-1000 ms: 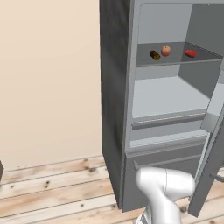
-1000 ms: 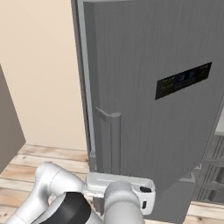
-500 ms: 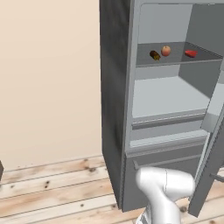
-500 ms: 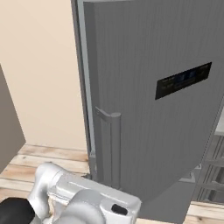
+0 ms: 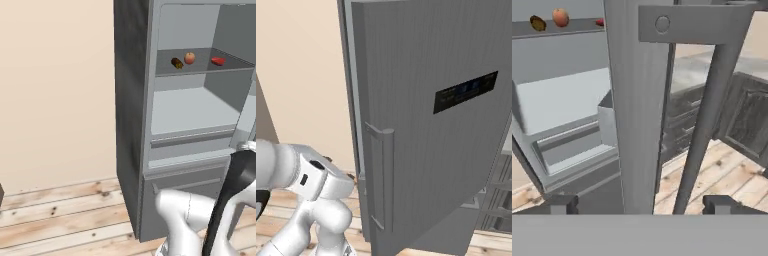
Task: Open the fridge, remove the peach, sweet potato, and steak, and place them on any counter.
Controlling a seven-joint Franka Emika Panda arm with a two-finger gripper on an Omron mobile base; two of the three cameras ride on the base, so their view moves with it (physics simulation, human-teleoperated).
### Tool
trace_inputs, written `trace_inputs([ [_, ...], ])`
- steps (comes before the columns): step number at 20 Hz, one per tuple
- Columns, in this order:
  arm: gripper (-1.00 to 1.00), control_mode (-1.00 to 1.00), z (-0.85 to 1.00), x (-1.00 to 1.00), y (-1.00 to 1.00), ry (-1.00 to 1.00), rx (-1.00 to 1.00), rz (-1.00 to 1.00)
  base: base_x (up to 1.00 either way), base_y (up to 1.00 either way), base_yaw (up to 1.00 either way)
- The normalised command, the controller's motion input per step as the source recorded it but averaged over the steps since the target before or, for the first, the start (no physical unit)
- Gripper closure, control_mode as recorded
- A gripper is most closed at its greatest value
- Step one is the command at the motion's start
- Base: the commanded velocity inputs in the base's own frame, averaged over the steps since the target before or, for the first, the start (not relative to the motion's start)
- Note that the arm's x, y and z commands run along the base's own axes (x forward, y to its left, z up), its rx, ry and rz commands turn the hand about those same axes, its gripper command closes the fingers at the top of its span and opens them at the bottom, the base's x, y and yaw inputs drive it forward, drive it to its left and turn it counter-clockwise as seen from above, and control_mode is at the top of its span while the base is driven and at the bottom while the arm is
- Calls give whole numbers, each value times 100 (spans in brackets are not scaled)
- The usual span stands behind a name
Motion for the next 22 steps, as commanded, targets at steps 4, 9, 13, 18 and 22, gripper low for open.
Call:
trace_inputs([
  [4, -100, -100, 23, 80, 100, 15, -17, -33, 0, 0, 0],
  [9, -100, -100, 1, 94, 54, 1, -12, -25, 0, 0, 0],
  [13, -100, -100, 0, 100, -21, 0, -5, -12, 0, 0, 0],
  [18, -100, -100, 0, 85, -28, 0, -12, -16, 0, 0, 0],
  [22, -100, -100, 0, 68, -16, 0, -12, -16, 0, 0, 0],
])
